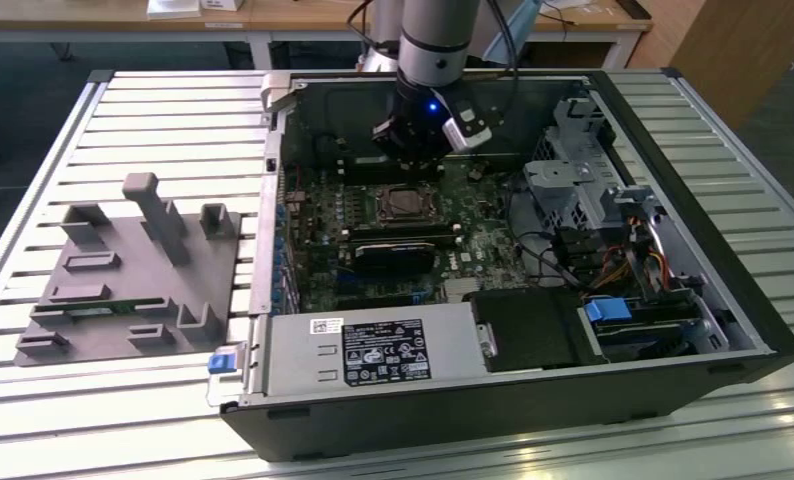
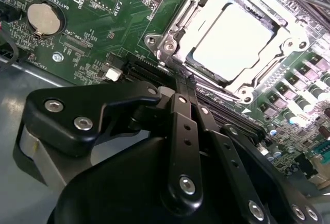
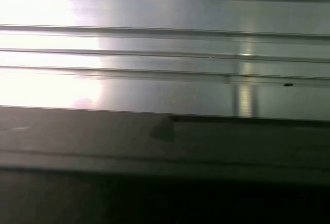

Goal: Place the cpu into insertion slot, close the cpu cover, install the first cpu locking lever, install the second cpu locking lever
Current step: 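Install the first cpu locking lever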

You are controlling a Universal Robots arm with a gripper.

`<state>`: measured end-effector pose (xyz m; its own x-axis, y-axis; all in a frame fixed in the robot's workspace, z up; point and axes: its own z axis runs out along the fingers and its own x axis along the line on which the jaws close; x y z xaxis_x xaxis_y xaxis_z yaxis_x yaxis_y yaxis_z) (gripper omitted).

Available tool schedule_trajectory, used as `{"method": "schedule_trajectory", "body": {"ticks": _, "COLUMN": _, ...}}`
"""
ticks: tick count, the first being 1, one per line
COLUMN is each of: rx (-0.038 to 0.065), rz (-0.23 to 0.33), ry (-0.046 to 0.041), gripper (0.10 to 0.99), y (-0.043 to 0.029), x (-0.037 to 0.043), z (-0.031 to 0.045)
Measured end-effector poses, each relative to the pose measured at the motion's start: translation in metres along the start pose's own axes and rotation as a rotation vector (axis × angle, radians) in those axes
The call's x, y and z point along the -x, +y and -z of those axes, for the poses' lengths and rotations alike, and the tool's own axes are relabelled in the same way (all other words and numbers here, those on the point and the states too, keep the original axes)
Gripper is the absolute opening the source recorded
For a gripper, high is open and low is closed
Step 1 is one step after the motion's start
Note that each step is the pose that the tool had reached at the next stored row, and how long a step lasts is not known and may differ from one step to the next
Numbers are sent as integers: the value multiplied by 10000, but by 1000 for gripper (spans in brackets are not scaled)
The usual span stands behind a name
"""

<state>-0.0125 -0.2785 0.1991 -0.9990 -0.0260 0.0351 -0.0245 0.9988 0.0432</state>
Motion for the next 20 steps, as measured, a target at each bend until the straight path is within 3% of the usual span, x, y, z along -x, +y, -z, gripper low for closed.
{"method": "schedule_trajectory", "body": {"ticks": 8, "rx": -21, "rz": -11, "ry": 0, "gripper": 106, "y": 2, "x": 3, "z": 10}}
{"method": "schedule_trajectory", "body": {"ticks": 11, "rx": -135, "rz": -36, "ry": 3, "gripper": 106, "y": 1, "x": 2, "z": 12}}
{"method": "schedule_trajectory", "body": {"ticks": 20, "rx": -340, "rz": -114, "ry": 7, "gripper": 106, "y": 4, "x": 7, "z": 6}}
